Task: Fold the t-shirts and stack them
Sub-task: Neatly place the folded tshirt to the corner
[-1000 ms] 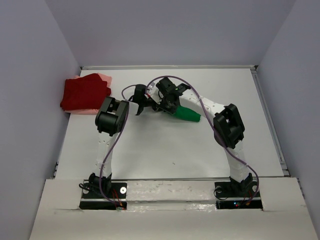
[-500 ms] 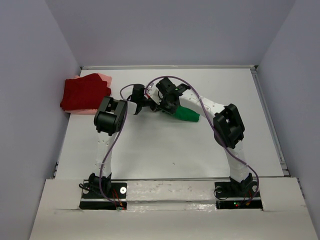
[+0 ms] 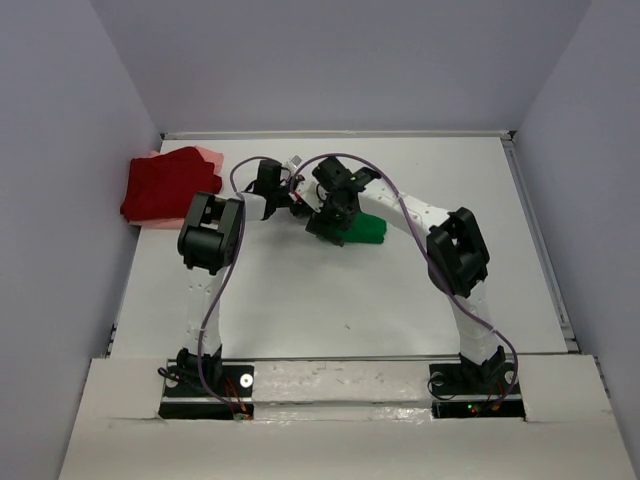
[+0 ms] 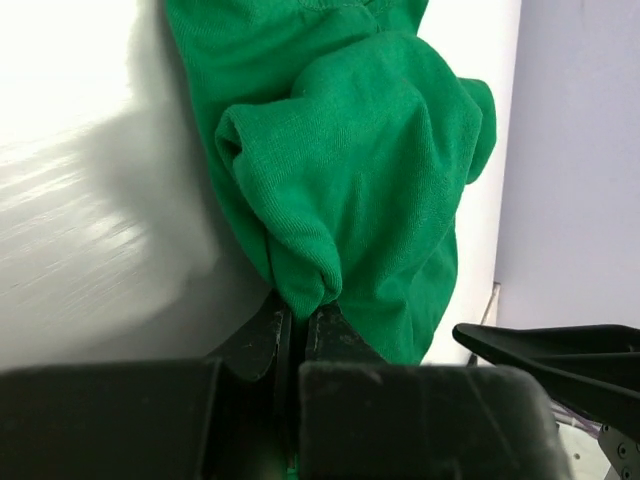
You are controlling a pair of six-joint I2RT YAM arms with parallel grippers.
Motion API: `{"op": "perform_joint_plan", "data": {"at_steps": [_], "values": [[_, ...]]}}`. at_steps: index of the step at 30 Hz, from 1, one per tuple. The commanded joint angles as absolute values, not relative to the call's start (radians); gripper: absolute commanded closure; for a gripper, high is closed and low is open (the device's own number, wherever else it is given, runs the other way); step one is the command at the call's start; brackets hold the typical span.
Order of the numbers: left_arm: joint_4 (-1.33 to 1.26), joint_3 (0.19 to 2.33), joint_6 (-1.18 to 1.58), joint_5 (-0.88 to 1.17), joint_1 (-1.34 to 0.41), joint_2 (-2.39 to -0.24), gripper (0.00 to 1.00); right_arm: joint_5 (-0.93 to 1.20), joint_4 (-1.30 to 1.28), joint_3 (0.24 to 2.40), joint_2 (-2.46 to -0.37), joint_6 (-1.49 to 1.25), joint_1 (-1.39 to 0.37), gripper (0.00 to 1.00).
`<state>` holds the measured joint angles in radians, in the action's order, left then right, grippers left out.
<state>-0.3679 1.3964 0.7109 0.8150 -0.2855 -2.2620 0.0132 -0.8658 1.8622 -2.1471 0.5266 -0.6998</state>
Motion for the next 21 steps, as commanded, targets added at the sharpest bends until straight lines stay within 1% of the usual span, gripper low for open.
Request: {"op": "perform_joint_plan", "data": {"at_steps": [1,6,13,19,21], "values": [[-0.319,1.427,0.626,0.779,-0.272,-2.152,1.0,0.035,-0.891,1.905,-2.079,0.525,-0.696,0.0],[-0.285,1.419,0.575,0.749,-0.261,-2.129,1.0,0.054,-0.888,1.925,-2.016,0.502,-0.675,0.0],[-0.196,1.417,0.425,0.71,-0.236,-2.099,1.0,-0.077,-0.867,1.879,-1.945,0.526,-0.644,0.0],[-0.036,1.408,0.292,0.658,-0.186,-2.112,1.0,-0.101,-0.861,1.839,-1.875,0.531,-0.591,0.0],[-0.019,1.414,0.281,0.681,-0.163,-2.117,1.0,-0.11,-0.85,1.81,-1.85,0.523,-0.566,0.0]]}}
